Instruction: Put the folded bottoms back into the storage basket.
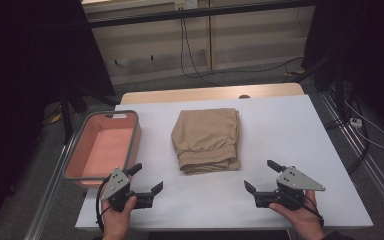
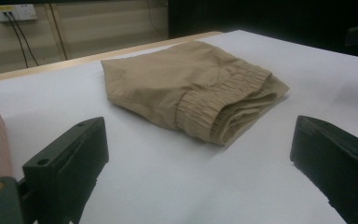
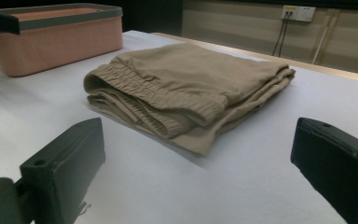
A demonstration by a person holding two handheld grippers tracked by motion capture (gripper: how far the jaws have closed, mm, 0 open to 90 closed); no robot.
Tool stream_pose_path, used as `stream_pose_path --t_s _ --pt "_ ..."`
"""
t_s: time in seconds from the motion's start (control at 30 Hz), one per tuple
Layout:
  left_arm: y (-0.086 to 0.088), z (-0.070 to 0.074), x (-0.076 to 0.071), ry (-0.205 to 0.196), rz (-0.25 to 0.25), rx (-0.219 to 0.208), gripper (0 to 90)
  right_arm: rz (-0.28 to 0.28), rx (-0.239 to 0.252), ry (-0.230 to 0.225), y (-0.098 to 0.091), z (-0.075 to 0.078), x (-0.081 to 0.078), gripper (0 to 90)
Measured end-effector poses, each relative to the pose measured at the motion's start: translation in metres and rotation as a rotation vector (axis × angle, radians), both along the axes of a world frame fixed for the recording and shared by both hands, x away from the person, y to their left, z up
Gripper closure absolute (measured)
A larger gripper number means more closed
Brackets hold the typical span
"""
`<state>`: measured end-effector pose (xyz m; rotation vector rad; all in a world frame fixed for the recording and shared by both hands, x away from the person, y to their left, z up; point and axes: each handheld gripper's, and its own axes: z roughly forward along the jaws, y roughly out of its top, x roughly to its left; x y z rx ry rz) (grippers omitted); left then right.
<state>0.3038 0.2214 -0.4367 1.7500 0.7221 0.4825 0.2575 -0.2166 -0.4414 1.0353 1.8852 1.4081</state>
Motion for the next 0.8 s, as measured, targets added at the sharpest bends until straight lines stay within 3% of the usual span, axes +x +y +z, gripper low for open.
stream_pose_path --t_s 0.2,0.4,0.8 --pt "-0.001 -0.001 0.0 0.017 0.012 0.009 4.4 0.047 -0.02 -0.002 0.012 0.001 0.005 2.9" --pt "-0.004 -0.001 -0.002 0.026 -0.007 0.003 4.5 0.097 -0.037 0.006 0.027 -0.001 0.01 2.9" --pt "-0.004 -0.001 -0.001 0.021 -0.013 0.029 4.5 0.155 -0.064 0.069 0.05 0.003 0.031 2.8"
